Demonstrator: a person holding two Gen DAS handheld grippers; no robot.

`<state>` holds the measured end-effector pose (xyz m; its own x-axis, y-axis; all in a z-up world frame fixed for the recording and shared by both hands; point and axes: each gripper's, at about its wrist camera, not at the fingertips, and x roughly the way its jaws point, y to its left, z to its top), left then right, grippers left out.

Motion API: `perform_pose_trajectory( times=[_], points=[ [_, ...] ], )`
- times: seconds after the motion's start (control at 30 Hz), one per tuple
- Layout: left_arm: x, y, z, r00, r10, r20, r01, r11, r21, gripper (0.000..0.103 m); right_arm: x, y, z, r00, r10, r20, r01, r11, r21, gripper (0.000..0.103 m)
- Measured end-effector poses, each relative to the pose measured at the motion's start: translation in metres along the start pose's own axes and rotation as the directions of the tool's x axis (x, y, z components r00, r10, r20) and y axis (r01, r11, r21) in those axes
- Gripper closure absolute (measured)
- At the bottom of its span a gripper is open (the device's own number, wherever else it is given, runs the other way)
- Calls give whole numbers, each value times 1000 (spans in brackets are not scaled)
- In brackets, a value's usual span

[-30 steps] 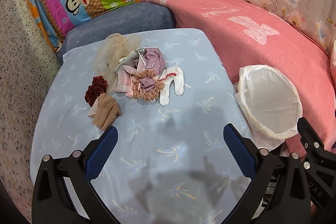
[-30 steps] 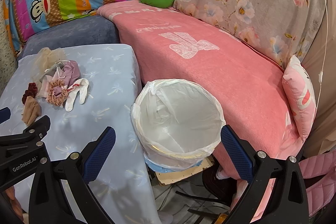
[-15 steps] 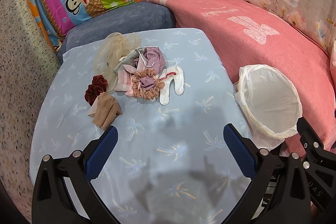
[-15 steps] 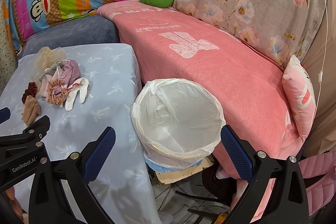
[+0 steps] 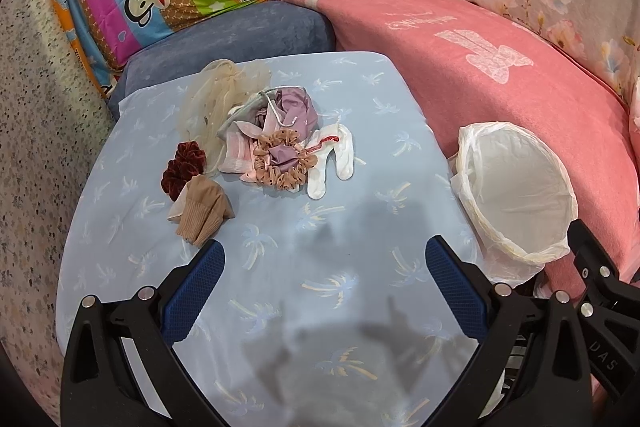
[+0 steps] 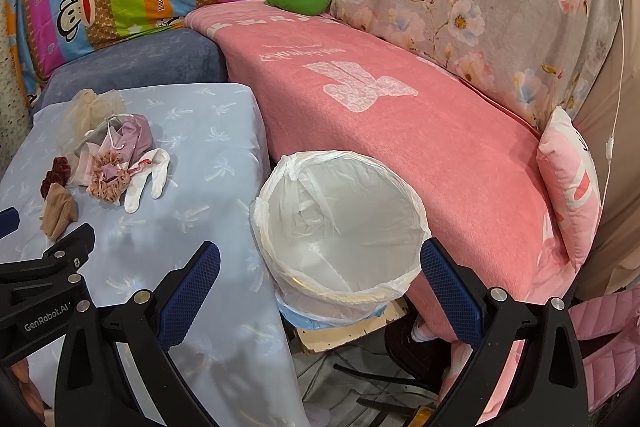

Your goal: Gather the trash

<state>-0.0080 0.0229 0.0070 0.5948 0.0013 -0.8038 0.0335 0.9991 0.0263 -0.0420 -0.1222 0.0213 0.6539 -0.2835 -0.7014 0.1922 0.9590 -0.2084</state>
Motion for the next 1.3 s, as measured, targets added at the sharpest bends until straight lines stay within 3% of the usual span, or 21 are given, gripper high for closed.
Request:
perform_pose_trajectory(
  times=[0.43, 0.87, 1.13, 1.3],
  points=[
    [8, 11, 3, 1000, -16, 6, 16, 1000, 19, 7, 2, -2, 7, 1000, -11, -4, 11, 1000, 0, 6],
    [25, 29, 5, 998, -60, 13, 59, 996, 65, 7, 17, 26, 13, 1000, -21, 3, 21, 1000, -10, 6],
    [54, 67, 6, 998, -57, 5, 57, 998, 33, 7, 31, 52, 19, 998, 55, 25, -56, 998, 37, 6],
    [85, 103, 7, 998, -34, -44, 34, 999, -16, 7, 46, 79, 24, 990, 138, 23, -139, 988, 61, 6]
  ],
)
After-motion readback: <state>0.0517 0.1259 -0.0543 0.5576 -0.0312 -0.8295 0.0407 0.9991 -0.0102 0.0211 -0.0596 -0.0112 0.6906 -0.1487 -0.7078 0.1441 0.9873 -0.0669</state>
